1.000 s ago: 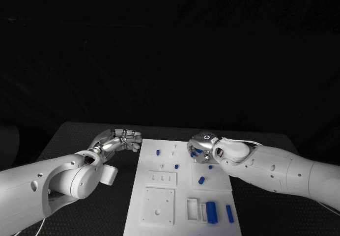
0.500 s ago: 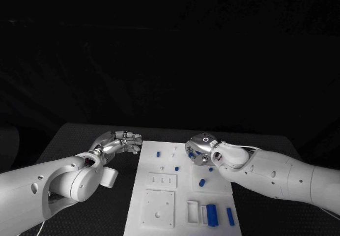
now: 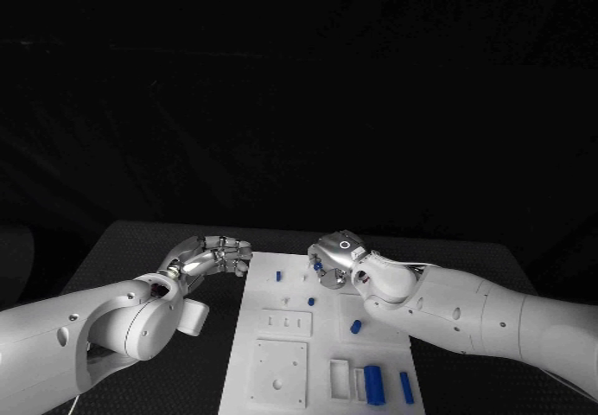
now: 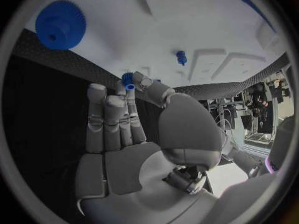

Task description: Assemble the parts on the task board

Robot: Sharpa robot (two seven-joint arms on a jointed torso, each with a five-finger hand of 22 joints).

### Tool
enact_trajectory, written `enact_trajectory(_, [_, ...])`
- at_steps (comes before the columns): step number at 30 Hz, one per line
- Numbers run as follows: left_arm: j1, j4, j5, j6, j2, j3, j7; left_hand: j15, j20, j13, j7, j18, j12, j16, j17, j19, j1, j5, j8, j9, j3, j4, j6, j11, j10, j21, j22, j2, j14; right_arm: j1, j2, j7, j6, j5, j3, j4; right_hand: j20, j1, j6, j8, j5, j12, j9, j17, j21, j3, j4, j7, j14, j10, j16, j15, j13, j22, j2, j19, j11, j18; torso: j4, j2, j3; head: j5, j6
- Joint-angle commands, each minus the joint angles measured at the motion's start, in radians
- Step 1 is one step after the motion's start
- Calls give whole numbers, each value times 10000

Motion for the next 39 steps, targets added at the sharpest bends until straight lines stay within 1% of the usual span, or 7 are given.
enact_trajectory(1, [11, 1, -48, 158, 51, 9, 65, 16, 10, -12, 80, 109, -55, -63, 19, -90, -108, -52, -61, -11, 18, -36, -18, 59, 5, 43, 219, 18, 76, -2, 127, -498, -306, -607, 3, -132, -21, 31, 69, 59, 22, 42, 33, -11, 39, 63, 0, -18, 5, 545, 67, -58, 104, 209, -47, 43, 66, 639, 30, 9, -14, -8, 17])
enact_trajectory(4, [14, 65, -49, 151, 8, 10, 60, 16, 11, -12, 80, 109, -57, -65, 22, -91, -110, -52, -62, -10, 20, -37, -18, 60, 5, 44, 219, 19, 76, -1, 210, -539, -317, -657, 5, -172, -19, 34, 72, 57, 22, 38, 36, -13, 44, 72, 3, -20, 4, 548, 69, -58, 106, 208, -57, 44, 65, 639, 23, 18, -11, 14, 36])
enact_trajectory(18, [167, 185, -91, 129, -23, 10, 49, 18, 12, -12, 79, 110, -64, -79, 36, -99, -117, -53, -66, -7, 30, -50, -12, 59, 8, 49, 218, 12, 75, -1, 524, -614, -242, -805, 6, -499, 1, 46, 90, 46, 22, 14, 55, -25, 68, 134, 39, -27, -1, 568, 87, -61, 120, 202, -115, 42, 63, 639, 162, 131, -148, 2, 82])
enact_trajectory(24, [209, 216, -117, 121, -31, 10, 53, 18, 13, -12, 79, 110, -67, -83, 41, -101, -119, -54, -67, -6, 33, -54, -12, 59, 10, 51, 218, 8, 75, -2, 621, -573, -188, -813, 6, -582, 6, 50, 92, 41, 22, 7, 59, -29, 73, 151, 49, -27, -3, 571, 90, -61, 123, 200, -127, 40, 63, 639, 199, 183, -178, 8, 99])
enact_trajectory(25, [214, 219, -117, 120, -30, 10, 52, 18, 13, -12, 79, 110, -67, -84, 42, -101, -120, -54, -68, -6, 34, -54, -12, 59, 10, 51, 218, 7, 76, -2, 624, -577, -188, -815, 6, -587, 6, 51, 92, 40, 22, 6, 60, -30, 74, 155, 50, -27, -3, 571, 91, -61, 124, 200, -129, 40, 63, 639, 254, 205, -211, -46, 119])
enact_trajectory(26, [221, 229, -117, 123, -34, 10, 49, 18, 13, -12, 79, 111, -68, -84, 43, -102, -120, -54, -68, -6, 34, -55, -11, 59, 10, 52, 218, 6, 76, -2, 628, -569, -179, -818, 6, -594, 7, 51, 93, 40, 22, 5, 61, -30, 75, 157, 52, -27, -3, 572, 91, -61, 124, 200, -131, 39, 63, 639, 439, 272, -315, -227, 183])
enact_trajectory(39, [251, 251, -130, 131, -49, 11, 29, 20, 15, -12, 81, 111, -74, -93, 53, -105, -129, -56, -74, -5, 38, -60, -14, 62, 9, 56, 218, -3, 76, -2, 611, -565, 185, -811, 5, -757, 17, 46, 95, 31, 21, -8, 68, -36, 81, 182, 75, -26, -6, 577, 99, -59, 130, 197, -150, 32, 64, 639, 405, 307, -331, -156, 134])
